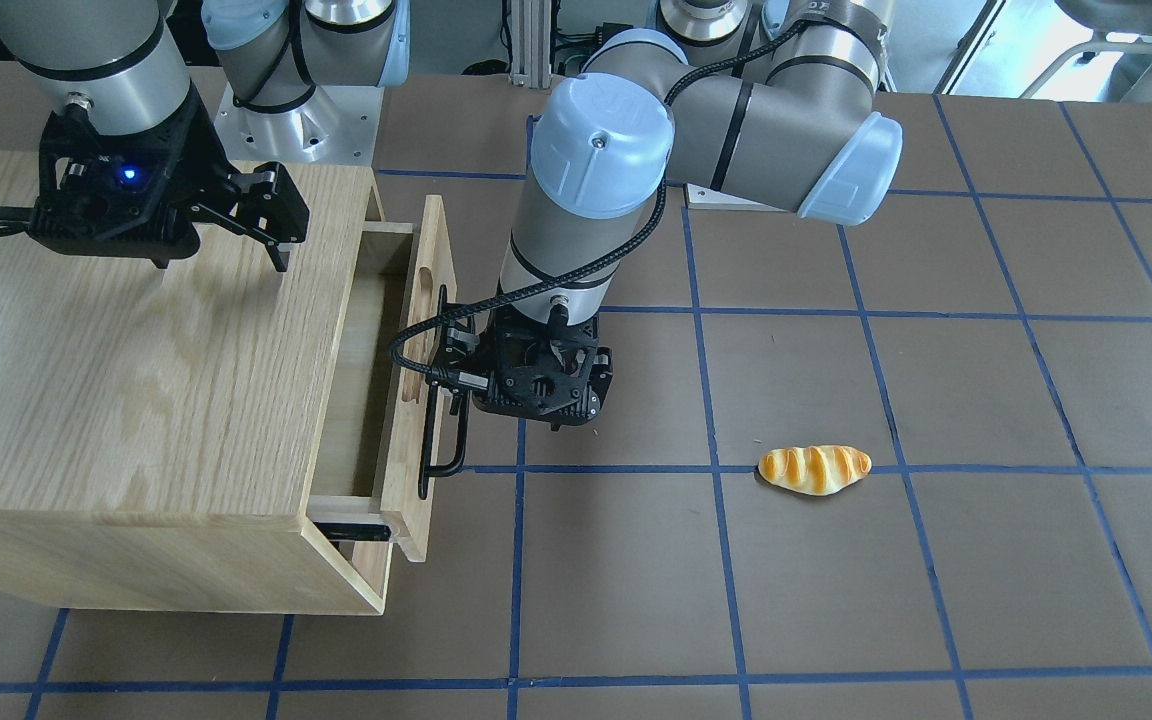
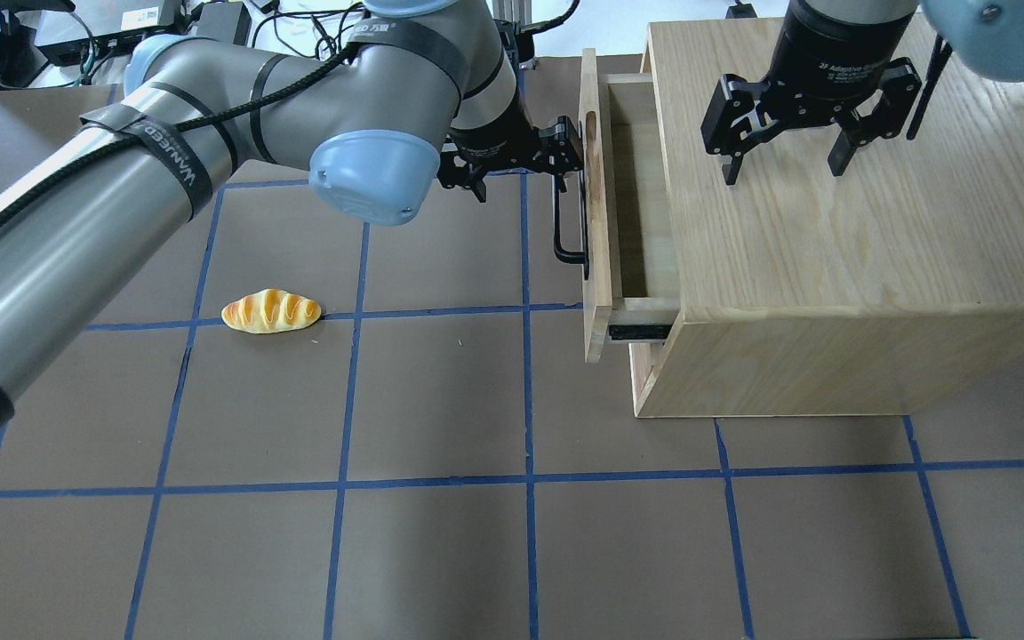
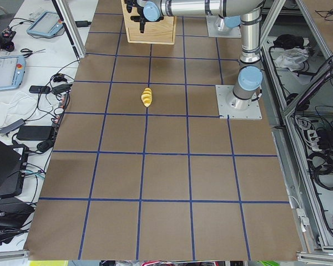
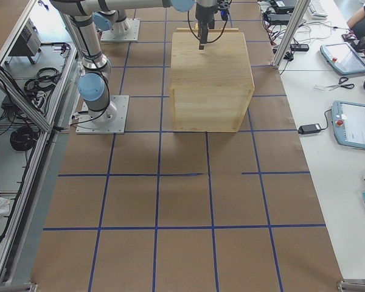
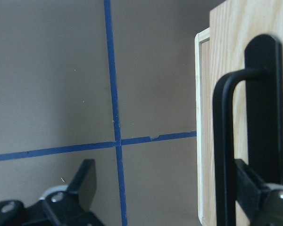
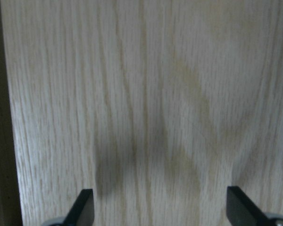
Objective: Open upper drawer
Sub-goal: 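Pull the drawer handle away from the cabinet with the left gripper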
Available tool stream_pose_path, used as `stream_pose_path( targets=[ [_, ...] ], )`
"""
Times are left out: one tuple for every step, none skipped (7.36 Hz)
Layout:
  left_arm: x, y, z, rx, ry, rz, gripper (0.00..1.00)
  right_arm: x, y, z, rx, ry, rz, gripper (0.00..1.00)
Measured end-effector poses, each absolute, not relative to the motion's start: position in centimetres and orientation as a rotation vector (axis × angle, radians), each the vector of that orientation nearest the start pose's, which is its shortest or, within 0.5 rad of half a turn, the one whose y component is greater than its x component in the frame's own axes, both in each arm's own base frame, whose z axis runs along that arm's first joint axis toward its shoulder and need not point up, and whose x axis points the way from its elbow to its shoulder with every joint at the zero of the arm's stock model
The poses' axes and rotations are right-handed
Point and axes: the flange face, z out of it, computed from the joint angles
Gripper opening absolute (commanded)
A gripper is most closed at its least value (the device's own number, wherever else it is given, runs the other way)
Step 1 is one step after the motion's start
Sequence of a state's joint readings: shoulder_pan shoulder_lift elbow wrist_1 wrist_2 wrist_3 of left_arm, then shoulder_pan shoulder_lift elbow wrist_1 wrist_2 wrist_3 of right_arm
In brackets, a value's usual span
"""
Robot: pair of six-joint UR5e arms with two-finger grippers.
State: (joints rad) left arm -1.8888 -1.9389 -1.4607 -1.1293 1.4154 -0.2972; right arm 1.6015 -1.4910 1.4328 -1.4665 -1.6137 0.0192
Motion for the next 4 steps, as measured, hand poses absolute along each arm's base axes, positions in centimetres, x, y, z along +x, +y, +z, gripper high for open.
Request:
stream_pose_path(
  targets=[
    [-33.99, -57.02, 38.07, 0.059, 3.334, -0.207, 1.00, 14.49, -51.62, 50.50, -0.020, 3.185, 0.072, 1.00],
    [-33.77, -57.07, 38.00, 0.059, 3.332, -0.197, 1.00, 14.49, -51.62, 50.49, -0.020, 3.185, 0.072, 1.00],
    [-33.62, -57.09, 38.00, 0.057, 3.331, -0.190, 1.00, 14.49, -51.62, 50.48, -0.020, 3.185, 0.072, 1.00],
    [-33.50, -57.10, 38.03, 0.057, 3.329, -0.185, 1.00, 14.49, -51.62, 50.48, -0.020, 3.185, 0.072, 1.00]
  ],
)
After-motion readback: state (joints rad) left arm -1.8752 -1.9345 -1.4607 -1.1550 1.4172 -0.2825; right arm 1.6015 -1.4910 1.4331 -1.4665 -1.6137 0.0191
